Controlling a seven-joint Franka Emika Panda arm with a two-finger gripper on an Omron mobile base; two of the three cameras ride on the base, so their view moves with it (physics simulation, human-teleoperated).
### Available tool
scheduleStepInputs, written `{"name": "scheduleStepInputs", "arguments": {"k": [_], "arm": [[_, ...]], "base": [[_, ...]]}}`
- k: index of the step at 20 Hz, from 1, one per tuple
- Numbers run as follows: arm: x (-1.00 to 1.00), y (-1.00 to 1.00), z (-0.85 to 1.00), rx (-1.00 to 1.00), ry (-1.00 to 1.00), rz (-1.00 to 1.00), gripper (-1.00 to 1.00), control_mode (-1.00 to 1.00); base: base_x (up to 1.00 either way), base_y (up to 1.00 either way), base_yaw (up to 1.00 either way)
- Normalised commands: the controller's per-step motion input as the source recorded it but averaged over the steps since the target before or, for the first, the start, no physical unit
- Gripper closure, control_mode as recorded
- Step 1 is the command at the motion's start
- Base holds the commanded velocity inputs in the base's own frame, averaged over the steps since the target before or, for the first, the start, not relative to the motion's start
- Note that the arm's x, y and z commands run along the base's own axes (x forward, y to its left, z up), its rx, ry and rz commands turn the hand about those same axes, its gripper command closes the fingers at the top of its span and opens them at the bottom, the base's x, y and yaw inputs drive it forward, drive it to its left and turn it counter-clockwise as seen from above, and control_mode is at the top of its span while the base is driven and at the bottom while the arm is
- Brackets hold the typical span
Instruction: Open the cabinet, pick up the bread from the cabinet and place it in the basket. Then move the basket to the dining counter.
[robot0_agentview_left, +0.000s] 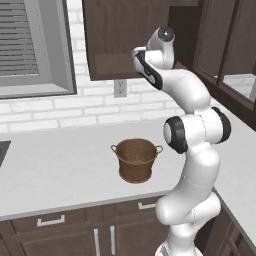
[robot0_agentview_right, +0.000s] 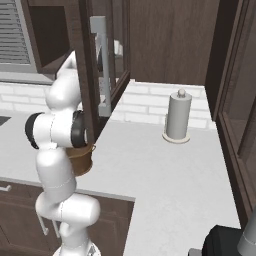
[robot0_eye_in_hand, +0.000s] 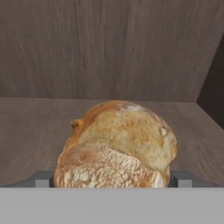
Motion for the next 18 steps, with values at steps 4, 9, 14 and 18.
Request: {"name": "scheduleStepInputs", "arguments": {"k": [4,9,14,18], "arm": [[-0.53,0.26,0.24,0.00,0.02,0.00,1.00,-1.00],[-0.76,0.12,0.11,0.00,0.04,0.00,1.00,-1.00],[-0.86,0.12,0.04,0.00,0.05,0.00,1.00,-1.00],[-0.95,0.14,0.00,0.00,0.01,0.00,1.00,-1.00]], "base": [[0.00,0.00,0.00],[0.00,0.00,0.00],[0.00,0.00,0.00],[0.00,0.00,0.00]]}}
